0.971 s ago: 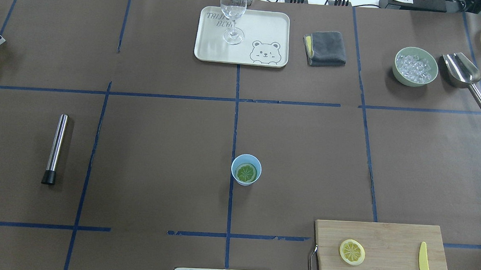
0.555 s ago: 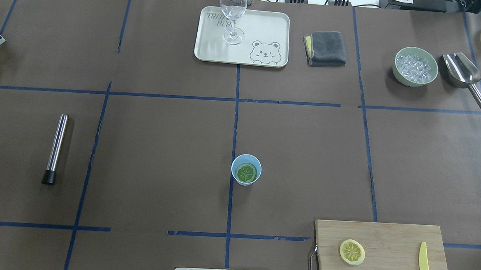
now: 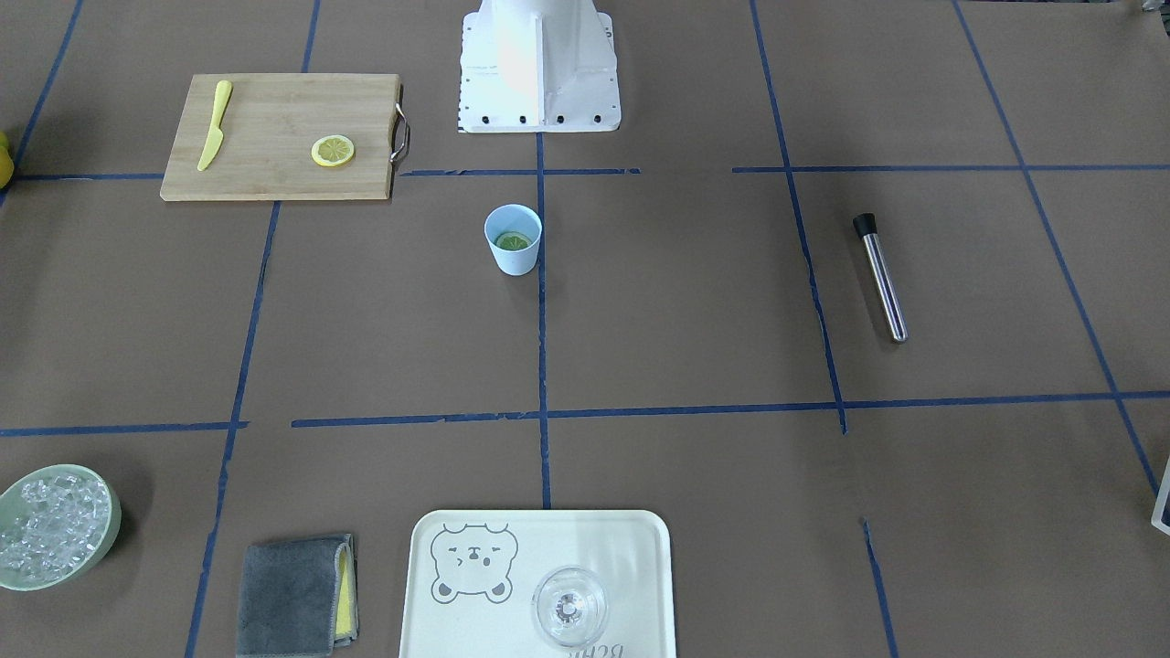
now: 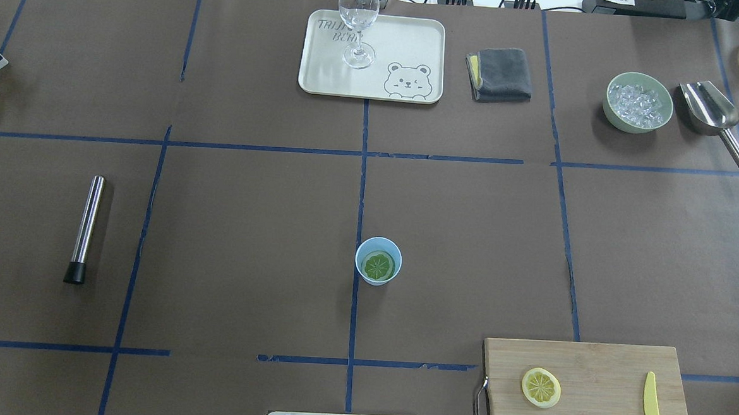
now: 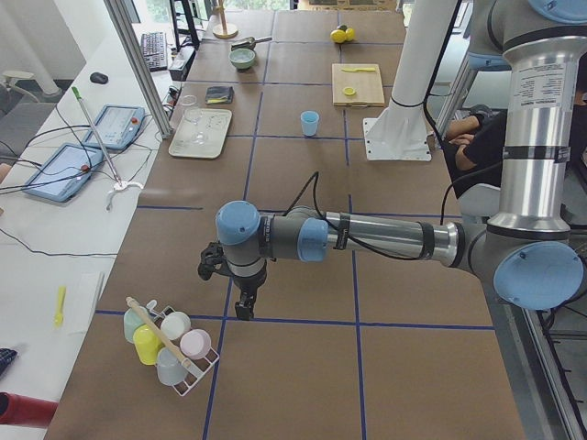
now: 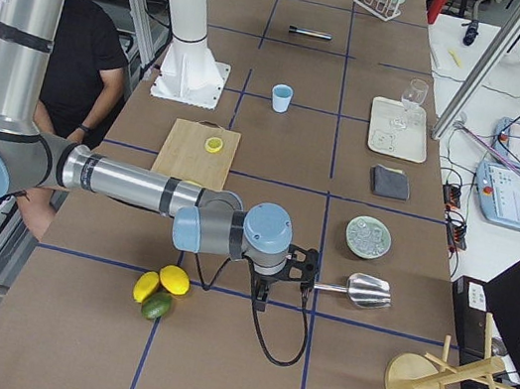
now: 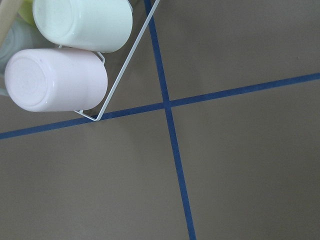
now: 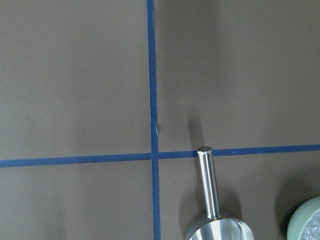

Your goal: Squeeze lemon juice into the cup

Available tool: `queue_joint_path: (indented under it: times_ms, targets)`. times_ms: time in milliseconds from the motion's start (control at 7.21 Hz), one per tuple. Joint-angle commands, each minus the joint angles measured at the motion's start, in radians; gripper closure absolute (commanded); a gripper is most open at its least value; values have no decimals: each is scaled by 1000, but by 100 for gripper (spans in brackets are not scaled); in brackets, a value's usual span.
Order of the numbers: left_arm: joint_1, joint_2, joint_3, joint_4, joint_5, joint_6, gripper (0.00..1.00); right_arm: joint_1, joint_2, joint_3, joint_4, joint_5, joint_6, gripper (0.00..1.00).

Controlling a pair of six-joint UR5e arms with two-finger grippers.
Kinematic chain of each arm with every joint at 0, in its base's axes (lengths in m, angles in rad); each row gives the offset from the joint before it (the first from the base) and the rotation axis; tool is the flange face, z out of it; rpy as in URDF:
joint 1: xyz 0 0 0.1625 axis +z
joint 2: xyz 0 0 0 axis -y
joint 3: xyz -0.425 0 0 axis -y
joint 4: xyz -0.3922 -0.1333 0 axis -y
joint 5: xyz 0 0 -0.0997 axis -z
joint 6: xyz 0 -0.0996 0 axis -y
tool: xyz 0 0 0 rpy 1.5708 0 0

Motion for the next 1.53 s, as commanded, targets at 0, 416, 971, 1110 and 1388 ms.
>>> queue_joint_path:
  times_ms: [0,416,971,1110,1388]
  targets:
    - [-3,-4,26,-4,-6,0,0,0,0,-3,-1,12,-1,0]
    - [-3,-5,23,-4,-7,-3,0,0,8,4,1,10,2,0]
    - [-3,-7,19,-4,-7,-14,0,3,0,55,-10,9,68,0]
    - [-3,-7,19,-4,-9,-41,0,3,0,54,-10,9,68,0]
    - [-3,-8,15,-7,-9,-140,0,3,-1,52,-8,7,68,0]
